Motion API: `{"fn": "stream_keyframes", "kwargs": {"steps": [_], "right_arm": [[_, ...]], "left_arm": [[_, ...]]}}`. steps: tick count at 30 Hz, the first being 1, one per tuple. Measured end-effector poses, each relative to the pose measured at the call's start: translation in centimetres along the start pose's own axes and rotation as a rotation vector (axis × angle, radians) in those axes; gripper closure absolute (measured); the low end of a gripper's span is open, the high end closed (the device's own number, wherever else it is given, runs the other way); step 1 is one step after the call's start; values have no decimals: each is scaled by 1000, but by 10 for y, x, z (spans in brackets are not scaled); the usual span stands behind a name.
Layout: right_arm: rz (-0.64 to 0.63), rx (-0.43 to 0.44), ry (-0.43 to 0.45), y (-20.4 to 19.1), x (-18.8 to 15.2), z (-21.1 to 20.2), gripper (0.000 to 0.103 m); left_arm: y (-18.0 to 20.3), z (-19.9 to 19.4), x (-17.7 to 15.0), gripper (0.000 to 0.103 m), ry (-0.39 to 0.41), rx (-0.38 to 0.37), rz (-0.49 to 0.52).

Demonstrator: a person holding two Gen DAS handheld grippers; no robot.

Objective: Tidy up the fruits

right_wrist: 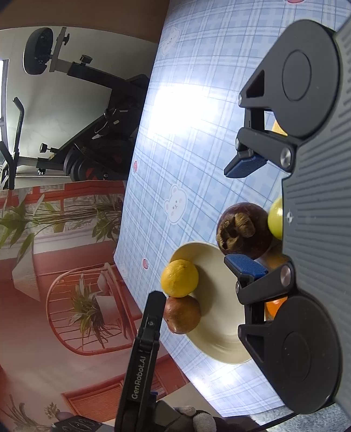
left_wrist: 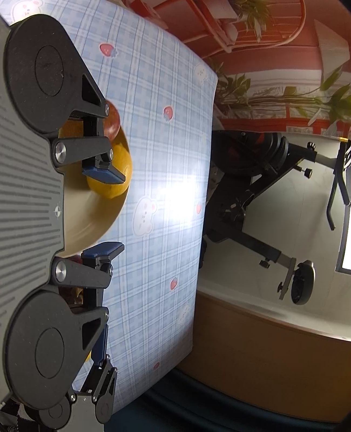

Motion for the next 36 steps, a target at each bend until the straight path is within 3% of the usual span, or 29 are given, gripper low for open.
{"fn": "stream_keyframes", "kwargs": {"steps": [13, 20, 36], "right_arm": [[-59, 45, -89, -2, -8, 26, 37], [-47, 74, -143, 1, -6, 39, 42], [8, 99, -137, 8, 1, 39, 42]], "left_arm": [[9, 28, 2, 54, -62, -144, -56], [24, 40, 8, 54, -74, -211, -19], [22, 76, -3, 55, -161, -313, -70]]}}
Point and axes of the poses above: each gripper's, at about its wrist camera, not at the fingertips, and z roughly the way its jaws point, y to its right, x to its top, the point moved 2 cm from there along z, roughly the way its jaws point, and after that the axes turned 15 degrees about z, right-handed, at the moved point
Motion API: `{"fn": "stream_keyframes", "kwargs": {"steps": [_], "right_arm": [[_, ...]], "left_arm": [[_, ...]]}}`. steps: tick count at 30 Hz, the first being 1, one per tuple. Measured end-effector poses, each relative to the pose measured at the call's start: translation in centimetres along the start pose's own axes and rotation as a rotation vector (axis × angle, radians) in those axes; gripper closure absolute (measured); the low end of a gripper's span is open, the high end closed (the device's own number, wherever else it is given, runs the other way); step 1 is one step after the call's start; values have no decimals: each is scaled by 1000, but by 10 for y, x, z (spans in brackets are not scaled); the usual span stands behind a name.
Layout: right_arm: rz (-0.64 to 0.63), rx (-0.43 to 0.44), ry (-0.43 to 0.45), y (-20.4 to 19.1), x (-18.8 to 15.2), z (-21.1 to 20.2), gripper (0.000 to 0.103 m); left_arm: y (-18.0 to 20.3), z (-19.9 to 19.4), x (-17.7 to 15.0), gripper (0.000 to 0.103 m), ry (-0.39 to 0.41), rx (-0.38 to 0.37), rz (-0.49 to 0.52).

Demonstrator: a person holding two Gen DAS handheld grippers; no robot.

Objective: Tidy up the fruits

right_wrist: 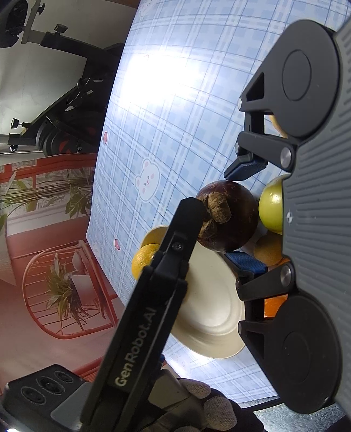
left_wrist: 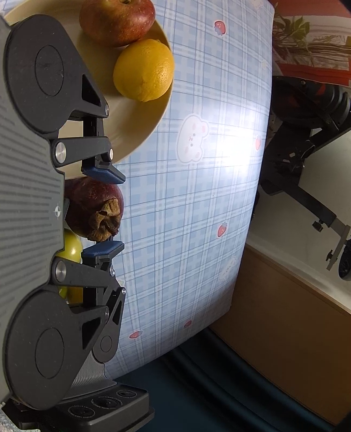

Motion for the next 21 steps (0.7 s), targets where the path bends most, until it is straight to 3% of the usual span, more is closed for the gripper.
{"fn": "stream_keyframes", "kwargs": {"steps": [21], "right_arm": [[8, -15, -22, -1, 4, 8, 40]], "left_arm": [[-5, 9, -3, 57, 2, -19, -25]]}}
Point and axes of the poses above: each gripper's, at about its wrist camera, not at the fingertips, and z roughly the way its jaws point, y to its right, x to its top, the point moved 2 cm from there along z, roughly the way its jaws point, and after that the axes turned 15 degrees about z, right-handed, at the moved point
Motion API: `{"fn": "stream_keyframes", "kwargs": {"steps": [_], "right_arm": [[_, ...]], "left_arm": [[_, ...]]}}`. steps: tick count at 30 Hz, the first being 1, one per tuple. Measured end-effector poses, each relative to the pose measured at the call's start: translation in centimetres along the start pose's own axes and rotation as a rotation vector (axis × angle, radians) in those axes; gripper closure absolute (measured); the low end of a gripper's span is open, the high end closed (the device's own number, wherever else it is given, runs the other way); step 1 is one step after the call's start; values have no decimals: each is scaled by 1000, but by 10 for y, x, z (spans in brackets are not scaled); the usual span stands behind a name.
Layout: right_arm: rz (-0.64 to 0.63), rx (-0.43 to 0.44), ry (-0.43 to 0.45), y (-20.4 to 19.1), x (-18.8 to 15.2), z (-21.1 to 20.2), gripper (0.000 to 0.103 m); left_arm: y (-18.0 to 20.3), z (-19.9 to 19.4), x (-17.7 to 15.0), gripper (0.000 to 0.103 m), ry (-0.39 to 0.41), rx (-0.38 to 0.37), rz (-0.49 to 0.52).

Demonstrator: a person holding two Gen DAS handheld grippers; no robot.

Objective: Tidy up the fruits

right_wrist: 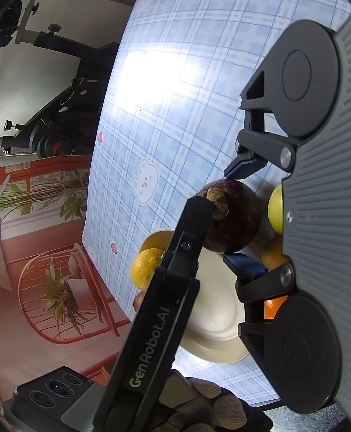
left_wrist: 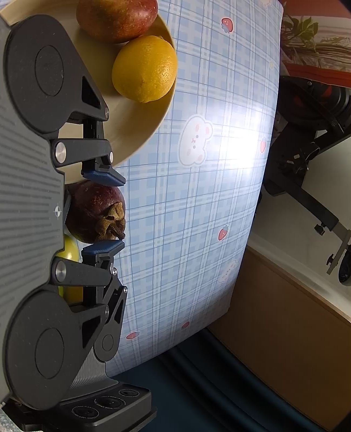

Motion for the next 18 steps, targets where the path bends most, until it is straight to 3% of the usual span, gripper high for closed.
{"fn": "stream_keyframes", "kwargs": {"steps": [18], "right_arm": [[-2, -3, 36, -2, 3, -12, 40]], "left_arm": [[4, -7, 11, 62, 22, -6, 24]]}}
Point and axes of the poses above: each gripper's, at about its wrist camera, not at the fingertips, and z roughly the way its jaws point, y to its right, x to its top, the point moved 2 cm from there along z, roughly the way its jaws point, and after that the axes turned 15 degrees about z, right-handed, at the moved point
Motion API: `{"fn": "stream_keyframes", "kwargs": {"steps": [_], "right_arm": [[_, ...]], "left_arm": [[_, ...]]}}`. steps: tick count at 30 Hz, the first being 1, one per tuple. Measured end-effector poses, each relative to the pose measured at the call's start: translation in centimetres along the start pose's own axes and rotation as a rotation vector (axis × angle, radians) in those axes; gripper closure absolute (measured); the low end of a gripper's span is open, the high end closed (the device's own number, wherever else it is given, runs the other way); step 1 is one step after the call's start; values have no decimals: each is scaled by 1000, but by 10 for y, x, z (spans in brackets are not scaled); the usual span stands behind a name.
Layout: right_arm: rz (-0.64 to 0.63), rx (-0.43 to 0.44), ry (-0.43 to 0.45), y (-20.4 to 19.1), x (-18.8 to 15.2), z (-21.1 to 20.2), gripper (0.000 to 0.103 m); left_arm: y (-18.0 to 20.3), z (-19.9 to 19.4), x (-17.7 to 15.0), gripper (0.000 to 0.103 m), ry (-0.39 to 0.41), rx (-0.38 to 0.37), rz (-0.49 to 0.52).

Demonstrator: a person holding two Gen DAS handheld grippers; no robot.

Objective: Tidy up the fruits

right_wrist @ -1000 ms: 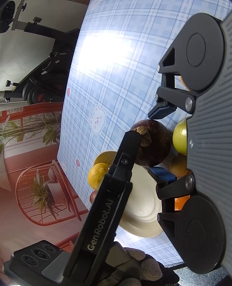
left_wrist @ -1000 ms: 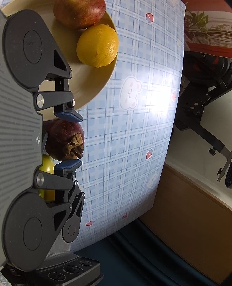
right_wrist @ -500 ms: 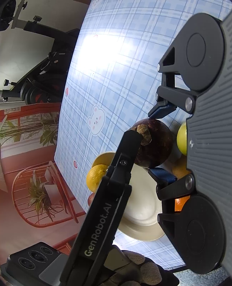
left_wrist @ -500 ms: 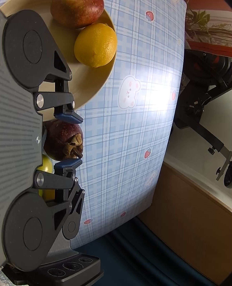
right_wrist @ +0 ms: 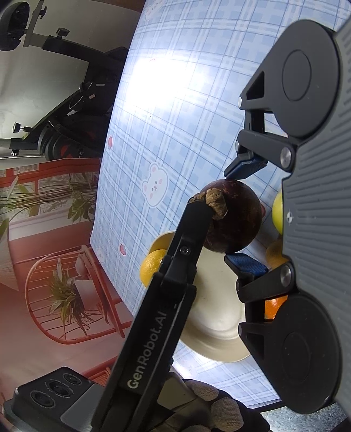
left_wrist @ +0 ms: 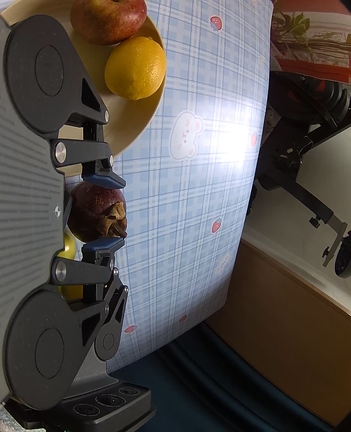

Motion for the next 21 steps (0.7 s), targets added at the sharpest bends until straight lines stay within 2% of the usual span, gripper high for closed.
{"fn": "stream_keyframes", "kwargs": {"steps": [21], "right_arm": [[-37, 19, 27, -15, 9, -6, 40]], "left_arm": [[-8, -31, 2, 62, 30, 7, 5]]}}
Point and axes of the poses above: each gripper's, at about its wrist camera, not at the fingertips, and z roughly the way its jaws point, y to its right, x to its top, the point moved 2 cm from there along z, roughly the way its jaws point, and after that the axes turned 15 degrees about z, right-handed, at the moved point
